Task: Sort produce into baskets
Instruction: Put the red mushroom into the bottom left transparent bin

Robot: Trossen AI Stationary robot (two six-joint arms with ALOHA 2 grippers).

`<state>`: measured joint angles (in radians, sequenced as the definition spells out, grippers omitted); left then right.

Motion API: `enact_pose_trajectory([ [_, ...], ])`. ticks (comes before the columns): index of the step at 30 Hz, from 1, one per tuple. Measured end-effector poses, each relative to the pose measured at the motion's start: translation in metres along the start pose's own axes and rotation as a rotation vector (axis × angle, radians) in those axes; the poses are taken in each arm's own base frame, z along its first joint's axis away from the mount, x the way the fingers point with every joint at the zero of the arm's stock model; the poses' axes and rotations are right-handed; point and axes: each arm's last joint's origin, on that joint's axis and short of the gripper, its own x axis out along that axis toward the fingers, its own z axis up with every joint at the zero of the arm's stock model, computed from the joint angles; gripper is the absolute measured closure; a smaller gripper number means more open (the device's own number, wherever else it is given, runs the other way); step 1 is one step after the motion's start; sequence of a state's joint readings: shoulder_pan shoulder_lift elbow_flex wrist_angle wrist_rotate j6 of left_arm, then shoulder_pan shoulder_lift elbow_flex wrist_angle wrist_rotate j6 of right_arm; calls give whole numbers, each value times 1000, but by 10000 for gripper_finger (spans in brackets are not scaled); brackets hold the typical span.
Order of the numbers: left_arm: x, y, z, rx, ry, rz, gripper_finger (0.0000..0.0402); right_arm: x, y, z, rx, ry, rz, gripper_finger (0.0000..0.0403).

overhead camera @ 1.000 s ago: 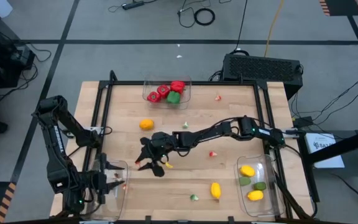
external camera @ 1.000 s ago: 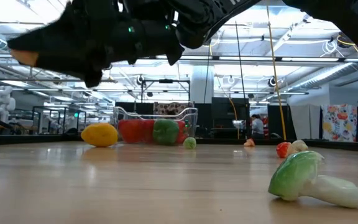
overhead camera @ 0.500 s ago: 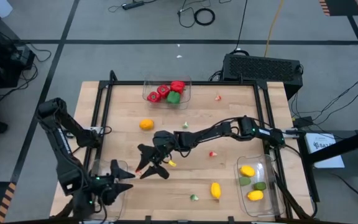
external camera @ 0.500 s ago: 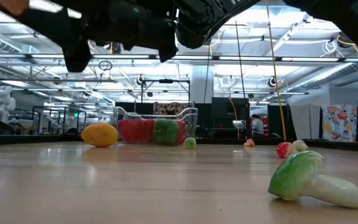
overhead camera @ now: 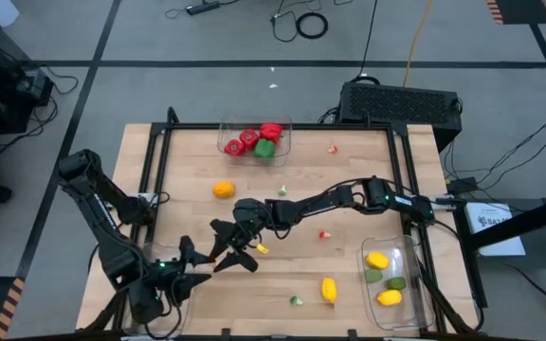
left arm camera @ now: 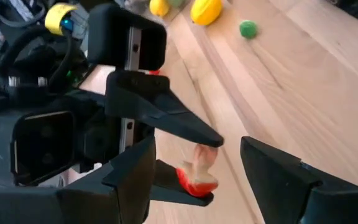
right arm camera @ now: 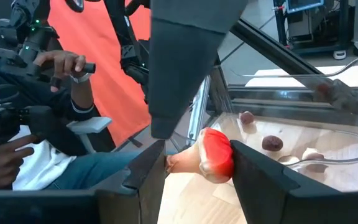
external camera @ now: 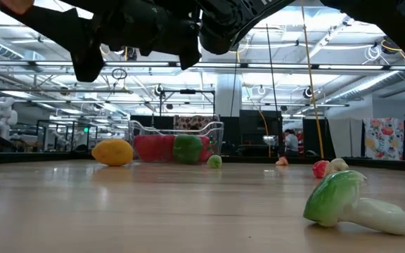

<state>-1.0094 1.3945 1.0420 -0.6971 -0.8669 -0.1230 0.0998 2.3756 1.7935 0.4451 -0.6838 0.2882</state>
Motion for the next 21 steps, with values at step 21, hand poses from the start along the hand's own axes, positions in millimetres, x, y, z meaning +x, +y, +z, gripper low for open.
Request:
enact_pose_trajectory([
  [21, 26, 0, -10, 60, 120, -16, 159, 0, 0, 0, 15, 0, -1, 236],
])
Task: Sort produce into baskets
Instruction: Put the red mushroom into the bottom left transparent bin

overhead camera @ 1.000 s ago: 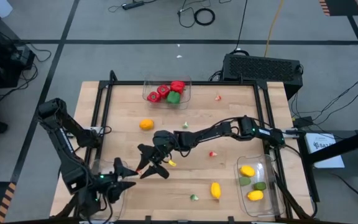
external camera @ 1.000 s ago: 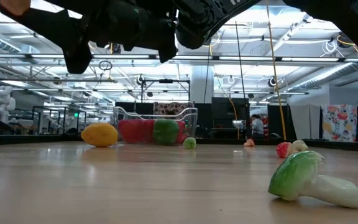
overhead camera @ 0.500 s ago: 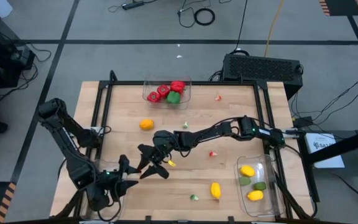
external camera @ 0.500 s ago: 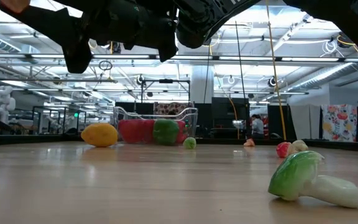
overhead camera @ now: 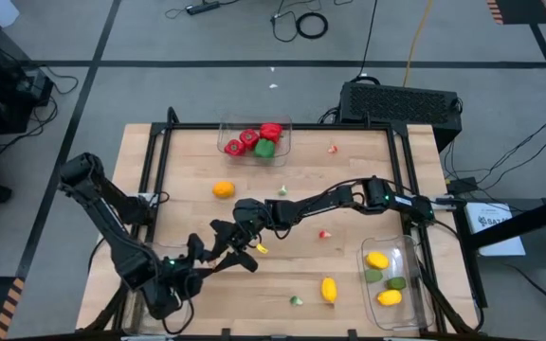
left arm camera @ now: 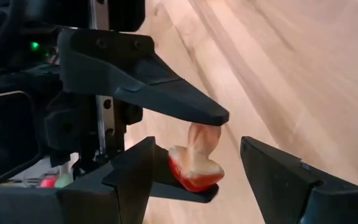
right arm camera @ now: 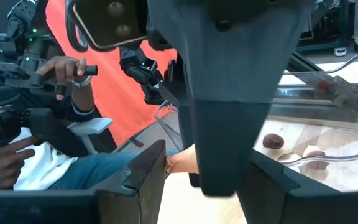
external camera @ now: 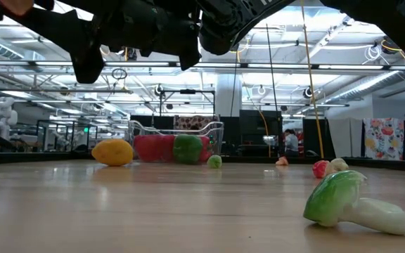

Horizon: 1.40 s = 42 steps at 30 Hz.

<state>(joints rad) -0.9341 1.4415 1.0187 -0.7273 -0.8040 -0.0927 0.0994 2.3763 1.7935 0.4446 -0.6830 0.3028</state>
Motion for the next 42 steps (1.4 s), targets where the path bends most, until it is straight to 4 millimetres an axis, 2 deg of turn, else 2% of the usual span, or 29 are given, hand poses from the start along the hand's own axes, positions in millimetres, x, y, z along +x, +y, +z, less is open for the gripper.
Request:
enact_pose_trajectory([
  [17, 0, 0, -2, 37, 14, 38, 162, 0, -1, 0, 1, 0, -1, 236],
  [26, 0, 0, -2, 42, 13, 36, 226, 0, -1, 0, 1, 0, -2, 236],
  [42, 0, 0, -2, 71, 14, 34, 278, 0, -1, 0, 0, 0, -2, 236],
])
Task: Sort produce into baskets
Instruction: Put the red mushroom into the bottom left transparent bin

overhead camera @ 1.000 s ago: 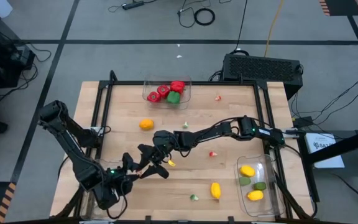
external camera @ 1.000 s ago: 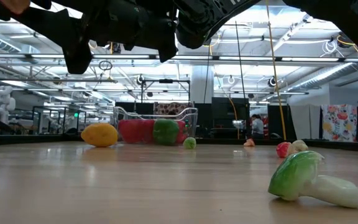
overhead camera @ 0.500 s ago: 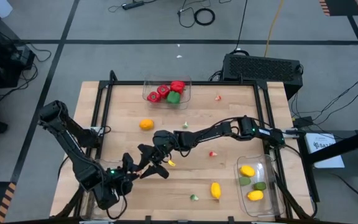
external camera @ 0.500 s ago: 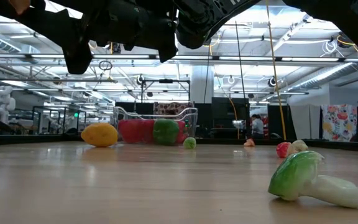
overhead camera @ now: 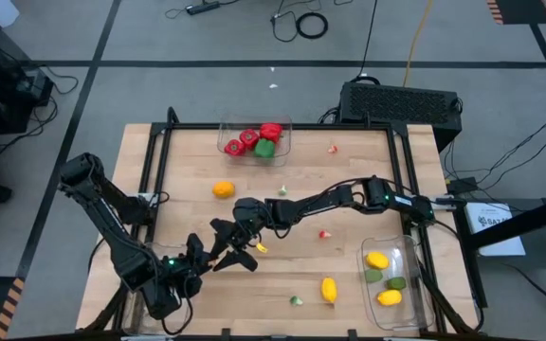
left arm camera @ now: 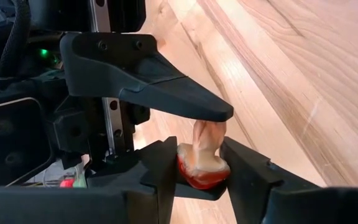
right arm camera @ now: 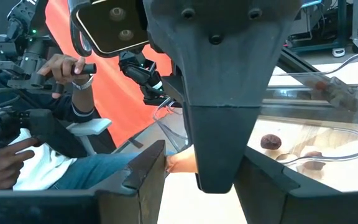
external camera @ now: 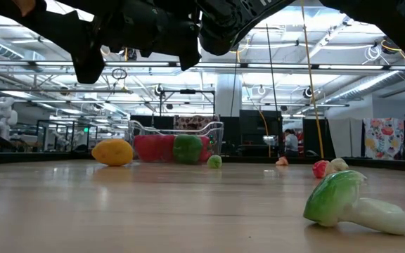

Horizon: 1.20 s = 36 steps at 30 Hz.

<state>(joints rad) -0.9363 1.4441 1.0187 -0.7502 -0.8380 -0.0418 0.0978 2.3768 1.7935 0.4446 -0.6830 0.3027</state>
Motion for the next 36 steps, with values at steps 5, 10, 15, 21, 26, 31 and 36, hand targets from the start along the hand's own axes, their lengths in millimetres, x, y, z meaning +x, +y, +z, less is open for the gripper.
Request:
enact_pose_trajectory([
  [5, 0, 0, 0, -1, 0, 0, 285, 0, 0, 0, 0, -1, -2, 236],
  [10, -3, -2, 0, 5, -10, -3, 285, 0, 0, 0, 7, -1, -3, 207],
  [15, -8, -6, 1, 17, -26, -11, 285, 0, 0, 0, 34, 0, -2, 104],
  [21, -23, -7, 10, 15, -78, -30, 285, -7, -5, 1, 96, 34, 89, 9],
  [26, -42, -9, 16, 25, -113, -58, 285, -12, -8, 0, 143, 88, 177, 19],
  [31, -64, -13, 13, -45, -63, -211, 285, -14, -10, -4, 170, 131, 196, 20],
  [36, -79, -18, 0, -184, 119, -409, 285, -19, -6, -2, 161, 183, 148, 21],
])
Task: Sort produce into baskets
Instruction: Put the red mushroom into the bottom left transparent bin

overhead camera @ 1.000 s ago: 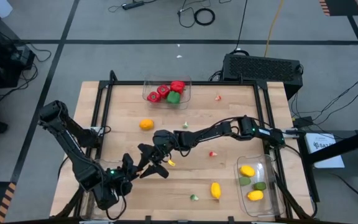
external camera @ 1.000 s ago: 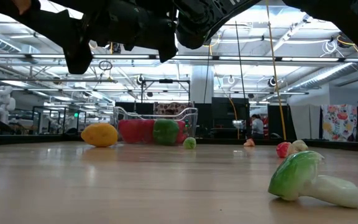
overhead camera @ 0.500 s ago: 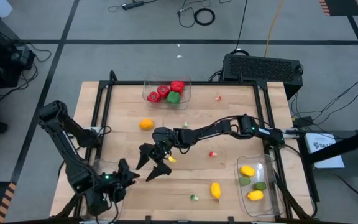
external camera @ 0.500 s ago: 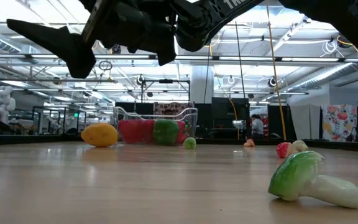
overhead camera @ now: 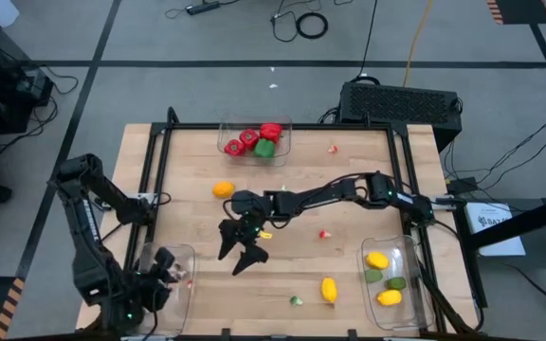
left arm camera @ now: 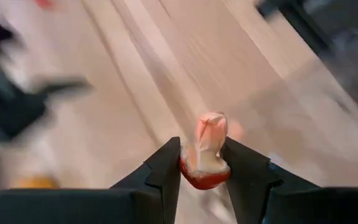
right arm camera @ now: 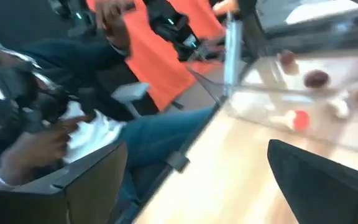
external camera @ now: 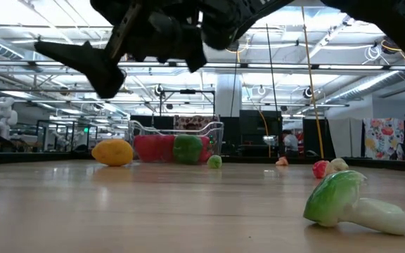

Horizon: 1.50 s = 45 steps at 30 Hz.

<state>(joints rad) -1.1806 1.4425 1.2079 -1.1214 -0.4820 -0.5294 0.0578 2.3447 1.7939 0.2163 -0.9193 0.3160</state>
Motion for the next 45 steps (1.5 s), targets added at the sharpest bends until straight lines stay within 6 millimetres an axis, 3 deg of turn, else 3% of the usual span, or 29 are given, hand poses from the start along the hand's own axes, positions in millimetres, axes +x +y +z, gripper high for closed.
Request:
enact_pose_trajectory([
  [4, 1, -7, -13, -95, 120, -80, 285, -9, 12, 8, -42, 32, -114, 22],
  [10, 11, -13, -23, -164, 153, -64, 285, -14, 41, 20, -117, 86, -183, 23],
  [18, 47, -7, -39, -391, 335, 6, 281, -14, 88, 34, -201, 130, -282, 23],
  [27, 55, -9, -41, -509, 351, 26, 198, -34, 139, 41, -182, 258, -499, 23],
  [31, 49, -7, -37, -695, 396, 34, 185, -43, 164, 42, -139, 293, -517, 23],
  [37, 27, -3, -21, -812, 374, 59, 199, -52, 186, 22, -47, 484, -741, 23],
  [45, 3, 18, 3, -618, -61, 329, 219, -44, 178, -32, 131, 663, -835, 23],
])
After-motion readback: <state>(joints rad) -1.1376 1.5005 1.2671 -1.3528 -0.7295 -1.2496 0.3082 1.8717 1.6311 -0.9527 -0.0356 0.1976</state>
